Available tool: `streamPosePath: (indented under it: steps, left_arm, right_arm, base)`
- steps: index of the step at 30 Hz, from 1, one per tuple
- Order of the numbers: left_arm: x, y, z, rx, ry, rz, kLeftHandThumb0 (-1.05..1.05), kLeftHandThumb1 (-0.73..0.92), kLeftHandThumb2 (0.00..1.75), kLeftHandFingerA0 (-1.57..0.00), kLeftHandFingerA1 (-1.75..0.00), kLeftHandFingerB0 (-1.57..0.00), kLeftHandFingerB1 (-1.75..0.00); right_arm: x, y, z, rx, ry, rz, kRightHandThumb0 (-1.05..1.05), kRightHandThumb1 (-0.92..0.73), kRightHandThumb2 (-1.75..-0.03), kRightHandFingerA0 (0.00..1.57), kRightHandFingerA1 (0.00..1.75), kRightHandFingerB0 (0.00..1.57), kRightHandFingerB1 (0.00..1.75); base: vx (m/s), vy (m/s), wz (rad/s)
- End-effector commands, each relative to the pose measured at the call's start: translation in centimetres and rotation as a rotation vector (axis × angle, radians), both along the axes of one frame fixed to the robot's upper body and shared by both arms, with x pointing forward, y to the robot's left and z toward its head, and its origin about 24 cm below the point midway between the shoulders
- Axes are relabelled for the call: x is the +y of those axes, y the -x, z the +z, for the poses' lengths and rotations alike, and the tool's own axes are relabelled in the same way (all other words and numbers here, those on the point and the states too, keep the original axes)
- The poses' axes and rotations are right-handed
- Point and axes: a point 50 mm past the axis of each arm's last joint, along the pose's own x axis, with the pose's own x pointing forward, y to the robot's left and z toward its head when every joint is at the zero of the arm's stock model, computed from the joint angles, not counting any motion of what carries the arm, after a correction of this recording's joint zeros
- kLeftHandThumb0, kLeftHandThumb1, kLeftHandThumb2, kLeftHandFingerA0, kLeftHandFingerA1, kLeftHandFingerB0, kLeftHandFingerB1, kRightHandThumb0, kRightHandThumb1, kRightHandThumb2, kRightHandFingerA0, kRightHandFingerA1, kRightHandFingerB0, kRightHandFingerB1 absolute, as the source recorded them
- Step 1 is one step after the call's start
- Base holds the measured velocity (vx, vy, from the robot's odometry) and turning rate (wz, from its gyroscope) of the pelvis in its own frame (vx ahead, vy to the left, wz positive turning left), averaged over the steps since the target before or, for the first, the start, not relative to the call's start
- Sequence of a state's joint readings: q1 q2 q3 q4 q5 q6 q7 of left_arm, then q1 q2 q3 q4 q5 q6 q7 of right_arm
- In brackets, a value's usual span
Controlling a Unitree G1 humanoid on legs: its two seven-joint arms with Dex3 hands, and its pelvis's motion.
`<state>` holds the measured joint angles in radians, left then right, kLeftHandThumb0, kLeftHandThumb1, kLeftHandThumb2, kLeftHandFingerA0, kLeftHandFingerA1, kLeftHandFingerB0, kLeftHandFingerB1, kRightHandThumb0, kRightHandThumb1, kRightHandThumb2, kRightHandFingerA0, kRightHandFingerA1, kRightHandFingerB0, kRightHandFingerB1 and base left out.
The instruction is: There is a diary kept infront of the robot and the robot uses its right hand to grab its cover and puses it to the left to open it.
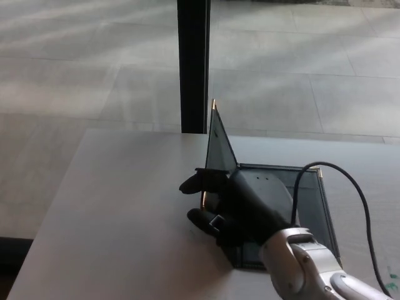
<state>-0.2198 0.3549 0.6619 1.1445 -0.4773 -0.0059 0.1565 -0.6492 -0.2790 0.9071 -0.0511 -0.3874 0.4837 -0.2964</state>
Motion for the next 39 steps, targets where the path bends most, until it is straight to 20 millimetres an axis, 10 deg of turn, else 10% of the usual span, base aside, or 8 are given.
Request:
streamPosePath:
  steps: [1,2,6,9,17,18,25,39]
  left_arm:
    - [1.4,-2.7,2.8,0.039,-0.118,-0.095,-0.87,0.92,0.98,-0.32,-1.12,-0.28,-0.89]
    - [1.3,-2.8,2.8,0.034,-0.113,-0.094,-0.87,0.92,0.97,-0.36,-1.13,-0.3,-0.91]
    - [1.0,-3.1,2.7,0.043,-0.12,-0.113,-0.85,0.92,0.98,-0.35,-1.03,-0.32,-0.9]
    - [0.8,-3.4,2.7,0.046,-0.095,-0.128,-0.86,0.92,0.97,-0.34,-1.1,-0.3,-0.86]
    - [0.3,-4.1,2.8,0.057,-0.118,-0.166,-0.88,0.92,0.99,-0.35,-1.19,-0.26,-0.85]
    - [0.3,-4.1,2.8,0.056,-0.114,-0.16,-0.94,0.92,1.1,-0.43,-1.06,-0.33,-0.83]
    - [-0.3,-5.2,3.2,0.061,-0.142,-0.196,-0.89,0.92,1.03,-0.32,-1.22,-0.26,-0.92]
    - [-0.5,-4.6,2.5,0.071,-0.127,-0.166,-0.89,0.92,1.01,-0.34,-1.24,-0.3,-1.02]
  right_arm:
    - [8.2,0.6,-0.7,-0.37,0.806,0.277,-0.66,-0.66,-0.61,0.95,0.57,0.82,0.54]
    - [8.5,0.5,-0.6,-0.373,0.816,0.28,-0.69,-0.53,-0.98,0.89,0.7,0.78,0.68]
    - [9.4,0.1,-0.5,-0.394,0.865,0.3,-0.72,-0.58,-1.02,0.89,0.68,0.76,0.67]
    - [10.1,0.3,-0.9,-0.369,0.862,0.313,-0.72,-0.72,-0.64,0.97,0.56,0.79,0.52]
    - [11.4,2.0,-4.1,-0.281,0.689,0.386,-0.71,-0.52,-1.0,0.92,0.77,0.82,0.72]
    - [11.7,2.7,-4.8,-0.272,0.644,0.422,-0.74,-0.68,-0.61,1.03,0.69,0.89,0.65]
    - [12.7,5.5,-6.7,0.01,0.428,0.502,-0.66,-0.77,-0.62,0.87,0.87,0.8,0.76]
    - [13.7,5.9,-1.7,0.036,0.182,0.568,-0.62,-0.75,-0.62,0.85,1.06,0.74,0.78]
  base:
    - [0.0,0.0,0.0]
    - [0.0,0.0,0.0]
    - [0.0,0.0,0.0]
    - [0.0,0.0,0.0]
    - [0.0,0.0,0.0]
    - [0.0,0.0,0.0]
    - [0.0,0.0,0.0]
    - [0.0,0.0,0.0]
